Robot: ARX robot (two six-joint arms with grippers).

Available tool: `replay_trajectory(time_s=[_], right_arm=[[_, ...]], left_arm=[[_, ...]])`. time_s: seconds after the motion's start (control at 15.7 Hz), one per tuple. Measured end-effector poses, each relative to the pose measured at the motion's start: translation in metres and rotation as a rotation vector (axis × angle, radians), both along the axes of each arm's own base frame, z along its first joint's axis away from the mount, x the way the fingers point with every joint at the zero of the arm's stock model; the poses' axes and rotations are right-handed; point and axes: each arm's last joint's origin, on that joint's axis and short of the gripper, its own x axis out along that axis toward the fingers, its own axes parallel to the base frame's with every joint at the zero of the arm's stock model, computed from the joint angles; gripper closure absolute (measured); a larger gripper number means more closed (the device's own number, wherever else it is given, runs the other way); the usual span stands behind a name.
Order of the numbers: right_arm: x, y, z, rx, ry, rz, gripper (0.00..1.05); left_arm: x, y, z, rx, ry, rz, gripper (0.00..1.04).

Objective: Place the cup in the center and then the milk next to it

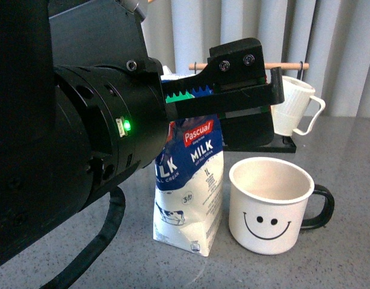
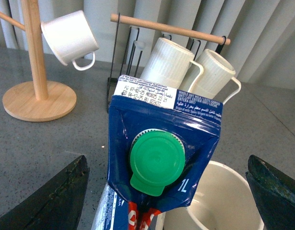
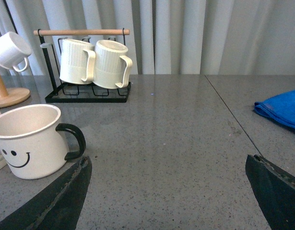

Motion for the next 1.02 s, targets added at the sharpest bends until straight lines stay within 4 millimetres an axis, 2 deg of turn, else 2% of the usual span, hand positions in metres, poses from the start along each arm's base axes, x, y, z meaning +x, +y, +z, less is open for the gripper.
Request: replay_trajectory(time_s=[0.32, 0.51, 0.64, 0.77, 0.96, 1.02], right_arm=[[0.000, 0.000, 0.000, 0.000, 0.000, 0.000, 0.07], [0.000, 0.000, 0.000, 0.000, 0.000, 0.000, 0.07], [0.000, 0.000, 0.000, 0.000, 0.000, 0.000, 0.07], [0.000, 0.000, 0.000, 0.000, 0.000, 0.000, 0.07], [0.000, 0.000, 0.000, 0.000, 0.000, 0.000, 0.07], [0.000, 0.000, 0.000, 0.000, 0.000, 0.000, 0.07]], left_arm=[[-0.001, 0.013, 0.018, -0.038, -0.024, -0.068, 0.07], [0.004, 0.036, 0.048, -0.111, -0.105, -0.058, 0.07], [0.013, 0.054, 0.056, -0.111, -0.108, -0.058, 0.07], [0.021, 0.080, 0.058, -0.090, -0.103, -0.034, 0.07], [0.011, 0.127, 0.081, -0.038, -0.181, 0.017, 0.07], [-0.017, 0.168, 0.083, 0.010, -0.208, 0.069, 0.07]])
